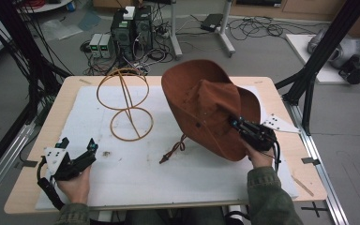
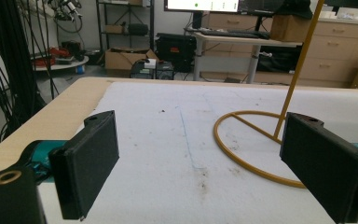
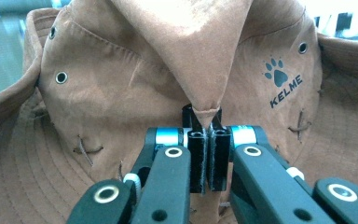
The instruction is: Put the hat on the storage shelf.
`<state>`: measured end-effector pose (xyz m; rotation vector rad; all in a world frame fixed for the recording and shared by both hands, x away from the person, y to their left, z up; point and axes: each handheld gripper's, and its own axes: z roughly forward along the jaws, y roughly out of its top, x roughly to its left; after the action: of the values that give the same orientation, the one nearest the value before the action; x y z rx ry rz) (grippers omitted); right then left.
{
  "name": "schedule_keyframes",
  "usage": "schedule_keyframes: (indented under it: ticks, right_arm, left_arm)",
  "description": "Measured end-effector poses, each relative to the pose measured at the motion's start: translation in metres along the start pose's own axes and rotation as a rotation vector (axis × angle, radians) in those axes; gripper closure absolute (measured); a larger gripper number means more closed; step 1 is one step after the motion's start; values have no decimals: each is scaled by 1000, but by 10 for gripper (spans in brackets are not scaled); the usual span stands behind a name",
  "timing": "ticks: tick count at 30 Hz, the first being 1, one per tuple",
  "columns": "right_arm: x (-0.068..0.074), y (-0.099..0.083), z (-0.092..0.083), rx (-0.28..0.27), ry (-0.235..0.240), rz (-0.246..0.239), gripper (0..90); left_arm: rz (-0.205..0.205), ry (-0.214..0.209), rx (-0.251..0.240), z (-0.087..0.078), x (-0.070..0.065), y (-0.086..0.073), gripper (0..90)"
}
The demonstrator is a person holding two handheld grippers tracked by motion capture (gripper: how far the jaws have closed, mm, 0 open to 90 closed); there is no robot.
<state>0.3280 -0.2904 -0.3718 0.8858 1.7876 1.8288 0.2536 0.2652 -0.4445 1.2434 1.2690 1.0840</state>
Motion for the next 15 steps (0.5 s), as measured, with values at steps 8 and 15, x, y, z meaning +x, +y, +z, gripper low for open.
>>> schedule_keyframes:
  ticks: [8, 15]
  right_arm:
    - [9, 20, 2, -190, -40, 32, 897]
    - [14, 41, 15, -221, -19, 23, 897]
  left_arm:
    - [-2, 1, -2, 0, 0, 0, 118]
    - [-8, 1, -5, 0, 0, 0, 118]
